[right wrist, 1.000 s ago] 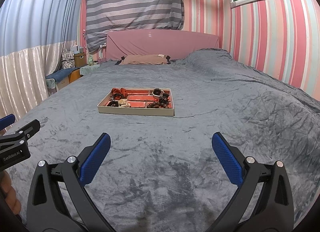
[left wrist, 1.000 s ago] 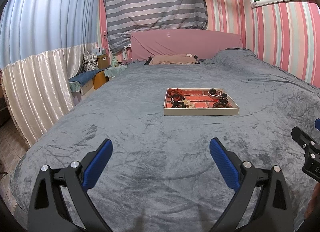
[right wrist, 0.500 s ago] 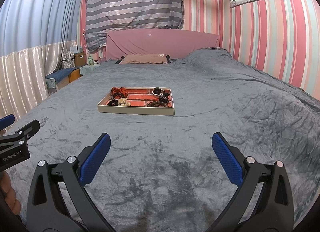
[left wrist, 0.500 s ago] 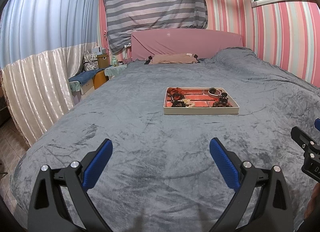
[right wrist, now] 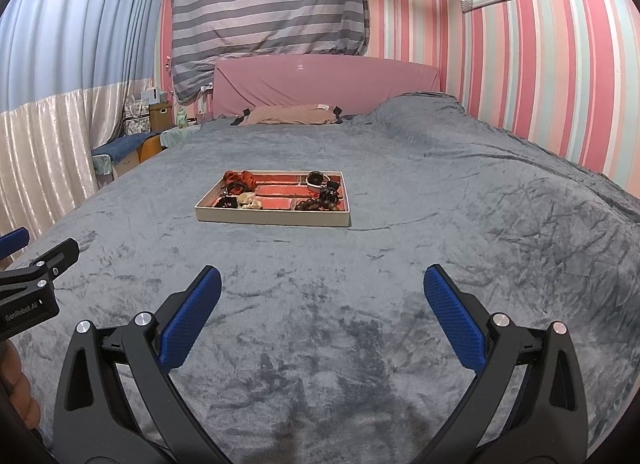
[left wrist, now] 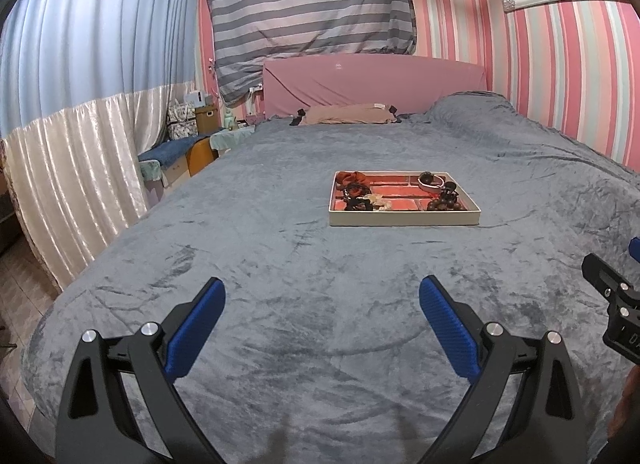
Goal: Organize jewelry
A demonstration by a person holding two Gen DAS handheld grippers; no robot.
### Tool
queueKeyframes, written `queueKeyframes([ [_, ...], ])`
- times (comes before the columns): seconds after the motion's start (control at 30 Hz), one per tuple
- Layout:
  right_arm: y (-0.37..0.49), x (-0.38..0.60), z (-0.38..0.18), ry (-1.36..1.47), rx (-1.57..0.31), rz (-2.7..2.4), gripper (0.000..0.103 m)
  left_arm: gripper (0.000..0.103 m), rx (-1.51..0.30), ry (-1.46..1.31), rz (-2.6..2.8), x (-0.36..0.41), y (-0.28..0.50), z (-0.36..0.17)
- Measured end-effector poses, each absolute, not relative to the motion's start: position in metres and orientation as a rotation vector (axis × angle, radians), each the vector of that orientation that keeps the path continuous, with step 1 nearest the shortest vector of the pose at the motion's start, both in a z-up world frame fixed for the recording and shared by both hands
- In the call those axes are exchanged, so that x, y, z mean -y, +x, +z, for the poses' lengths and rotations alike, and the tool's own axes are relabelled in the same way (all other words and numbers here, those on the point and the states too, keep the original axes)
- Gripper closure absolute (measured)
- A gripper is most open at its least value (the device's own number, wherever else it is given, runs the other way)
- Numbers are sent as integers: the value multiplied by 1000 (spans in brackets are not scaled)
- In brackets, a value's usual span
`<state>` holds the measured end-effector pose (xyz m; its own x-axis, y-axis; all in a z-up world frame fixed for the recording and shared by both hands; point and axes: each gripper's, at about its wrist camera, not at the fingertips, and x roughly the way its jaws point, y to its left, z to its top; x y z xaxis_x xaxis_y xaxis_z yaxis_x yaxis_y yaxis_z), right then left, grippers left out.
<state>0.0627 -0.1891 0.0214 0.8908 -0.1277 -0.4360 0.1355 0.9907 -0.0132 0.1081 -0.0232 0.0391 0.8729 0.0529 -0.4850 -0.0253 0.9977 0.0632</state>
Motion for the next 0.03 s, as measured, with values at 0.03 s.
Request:
queueKeyframes([
  [0.03, 63, 189, 22, 18, -451, -137, 4, 8, -509, 54, 41, 23, 108, 39],
])
